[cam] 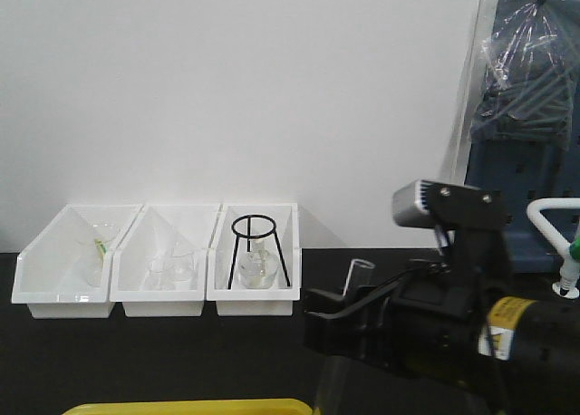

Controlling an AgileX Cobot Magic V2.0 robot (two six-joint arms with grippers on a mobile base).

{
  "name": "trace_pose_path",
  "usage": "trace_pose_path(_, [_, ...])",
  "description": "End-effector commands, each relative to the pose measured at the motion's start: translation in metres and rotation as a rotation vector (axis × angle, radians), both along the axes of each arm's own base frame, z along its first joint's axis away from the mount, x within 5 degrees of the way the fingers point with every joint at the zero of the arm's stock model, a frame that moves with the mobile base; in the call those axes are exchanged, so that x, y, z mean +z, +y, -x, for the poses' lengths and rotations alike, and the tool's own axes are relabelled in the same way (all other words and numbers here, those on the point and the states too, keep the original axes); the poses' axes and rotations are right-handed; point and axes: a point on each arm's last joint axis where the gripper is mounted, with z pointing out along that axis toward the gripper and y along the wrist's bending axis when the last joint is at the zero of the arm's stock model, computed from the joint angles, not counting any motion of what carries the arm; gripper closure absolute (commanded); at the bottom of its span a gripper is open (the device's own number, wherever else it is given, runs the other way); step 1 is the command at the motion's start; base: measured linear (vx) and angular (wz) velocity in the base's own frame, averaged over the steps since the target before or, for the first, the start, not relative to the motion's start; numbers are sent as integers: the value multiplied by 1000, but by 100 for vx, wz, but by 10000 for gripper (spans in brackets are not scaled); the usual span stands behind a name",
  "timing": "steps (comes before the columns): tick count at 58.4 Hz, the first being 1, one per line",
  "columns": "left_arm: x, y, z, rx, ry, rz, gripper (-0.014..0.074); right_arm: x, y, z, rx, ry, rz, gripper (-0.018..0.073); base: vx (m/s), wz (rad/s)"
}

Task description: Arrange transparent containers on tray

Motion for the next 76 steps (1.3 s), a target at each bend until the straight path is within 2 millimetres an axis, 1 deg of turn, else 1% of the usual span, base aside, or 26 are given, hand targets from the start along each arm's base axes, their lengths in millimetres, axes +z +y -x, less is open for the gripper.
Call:
trace_pose_path(1, [7, -7, -17, -8, 14, 68, 520, 13, 10, -14, -21, -21, -82, 560, 0, 0])
trace_pose_path(6, [-10, -15, -36, -9, 118, 109, 517, 1, 25, -30, -15, 70, -45, 560, 0, 0])
trace_pose_path(14, [-37, -24, -60, -40, 242, 76, 514, -14, 47, -54, -3, 180, 8, 560, 0, 0])
trace_pose_path(23, [-66, -32, -82, -61, 355, 68, 514, -40, 69, -78, 11, 293, 81, 560, 0, 0])
trace_pose_path(33, [-99, -37, -100, -49, 470, 54, 514, -71, 87, -95, 8, 410, 93, 559, 0, 0])
trace_pose_path(35, [-106, -38, -103, -47, 496, 48, 514, -77, 89, -97, 5, 429, 92, 559, 0, 0])
trace_pose_path(43, [-126, -40, -111, -41, 563, 33, 514, -98, 95, -102, -2, 487, 105, 557, 0, 0])
trace_pose_path(51, [-140, -41, -116, -38, 609, 24, 514, -117, 98, -105, -2, 539, 144, 553, 0, 0])
trace_pose_path(66, [-159, -42, -122, -32, 667, 11, 513, -141, 101, -110, -6, 580, 185, 545, 0, 0])
trace_pose_path(76, [-173, -43, -124, -29, 721, -3, 496, -155, 102, -110, -2, 620, 222, 534, 0, 0])
